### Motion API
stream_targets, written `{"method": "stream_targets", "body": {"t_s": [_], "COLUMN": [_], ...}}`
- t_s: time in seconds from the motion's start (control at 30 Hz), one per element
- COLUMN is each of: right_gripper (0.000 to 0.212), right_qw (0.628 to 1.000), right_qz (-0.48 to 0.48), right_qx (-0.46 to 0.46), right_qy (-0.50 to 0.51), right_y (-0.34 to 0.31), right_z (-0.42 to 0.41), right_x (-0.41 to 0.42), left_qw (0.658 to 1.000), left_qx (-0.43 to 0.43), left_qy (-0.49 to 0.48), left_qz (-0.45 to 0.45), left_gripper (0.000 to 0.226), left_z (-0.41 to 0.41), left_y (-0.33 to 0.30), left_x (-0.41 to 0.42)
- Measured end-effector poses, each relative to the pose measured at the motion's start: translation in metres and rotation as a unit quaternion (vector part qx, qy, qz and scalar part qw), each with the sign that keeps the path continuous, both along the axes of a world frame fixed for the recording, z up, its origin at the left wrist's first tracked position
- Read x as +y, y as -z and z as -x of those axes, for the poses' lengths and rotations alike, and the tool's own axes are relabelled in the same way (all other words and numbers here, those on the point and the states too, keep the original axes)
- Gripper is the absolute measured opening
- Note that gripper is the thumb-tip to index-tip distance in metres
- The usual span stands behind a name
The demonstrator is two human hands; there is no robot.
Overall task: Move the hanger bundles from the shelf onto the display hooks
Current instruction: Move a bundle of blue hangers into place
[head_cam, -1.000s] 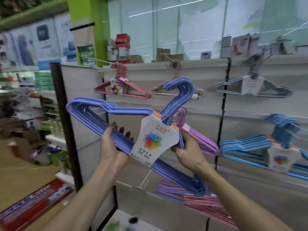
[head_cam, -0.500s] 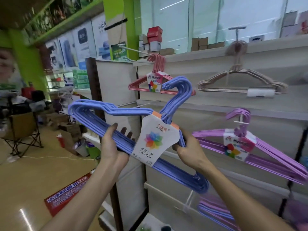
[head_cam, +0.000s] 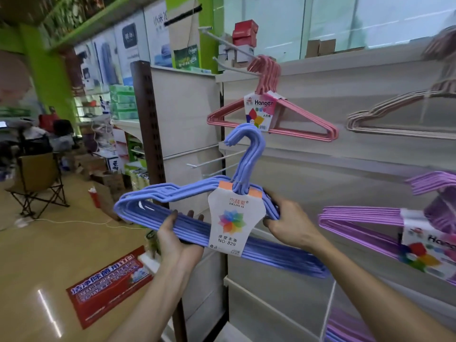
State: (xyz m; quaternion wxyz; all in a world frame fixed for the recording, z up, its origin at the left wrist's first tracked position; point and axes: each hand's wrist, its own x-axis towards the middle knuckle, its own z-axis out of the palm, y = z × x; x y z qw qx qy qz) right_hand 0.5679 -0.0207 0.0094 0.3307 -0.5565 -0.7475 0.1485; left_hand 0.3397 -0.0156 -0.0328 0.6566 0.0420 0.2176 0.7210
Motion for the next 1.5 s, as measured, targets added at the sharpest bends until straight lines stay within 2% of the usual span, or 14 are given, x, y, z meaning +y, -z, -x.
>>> {"method": "stream_targets", "body": {"t_s": [0.07, 0.17, 0.3, 0.57, 0.73, 0.97, 1.1, 1.5], "right_gripper": [0.069, 0.069, 0.07, 0.075, 0.077, 0.081, 0.082, 0.086], "right_qw": [0.999, 0.997, 0.993, 0.983, 0.977, 0.963, 0.954, 0.937], "right_qz": [-0.001, -0.003, -0.004, 0.003, 0.017, 0.033, 0.043, 0.083], "right_qx": [-0.028, -0.063, -0.095, -0.127, -0.128, -0.136, -0.139, -0.171], "right_qy": [0.017, 0.04, 0.073, 0.134, 0.172, 0.23, 0.261, 0.294], "right_y": [0.0, -0.001, -0.001, 0.008, 0.015, 0.023, 0.027, 0.04], "right_z": [0.004, 0.01, 0.018, 0.03, 0.036, 0.04, 0.037, 0.029], "right_x": [0.011, 0.027, 0.048, 0.09, 0.114, 0.144, 0.159, 0.191], "left_qw": [1.0, 0.999, 0.996, 0.989, 0.986, 0.973, 0.967, 0.961], "left_qx": [-0.001, -0.009, -0.028, -0.03, -0.025, -0.016, -0.008, -0.006], "left_qy": [0.007, 0.022, 0.063, 0.133, 0.147, 0.21, 0.237, 0.265], "left_qz": [0.015, 0.046, 0.049, 0.062, 0.077, 0.093, 0.092, 0.075], "left_gripper": [0.014, 0.02, 0.015, 0.026, 0.016, 0.026, 0.014, 0.022], "left_z": [-0.001, -0.004, 0.0, 0.008, 0.008, 0.005, -0.005, -0.028], "left_y": [0.004, 0.008, 0.021, 0.052, 0.057, 0.068, 0.069, 0.086], "left_x": [0.012, 0.031, 0.063, 0.143, 0.183, 0.239, 0.259, 0.294]}}
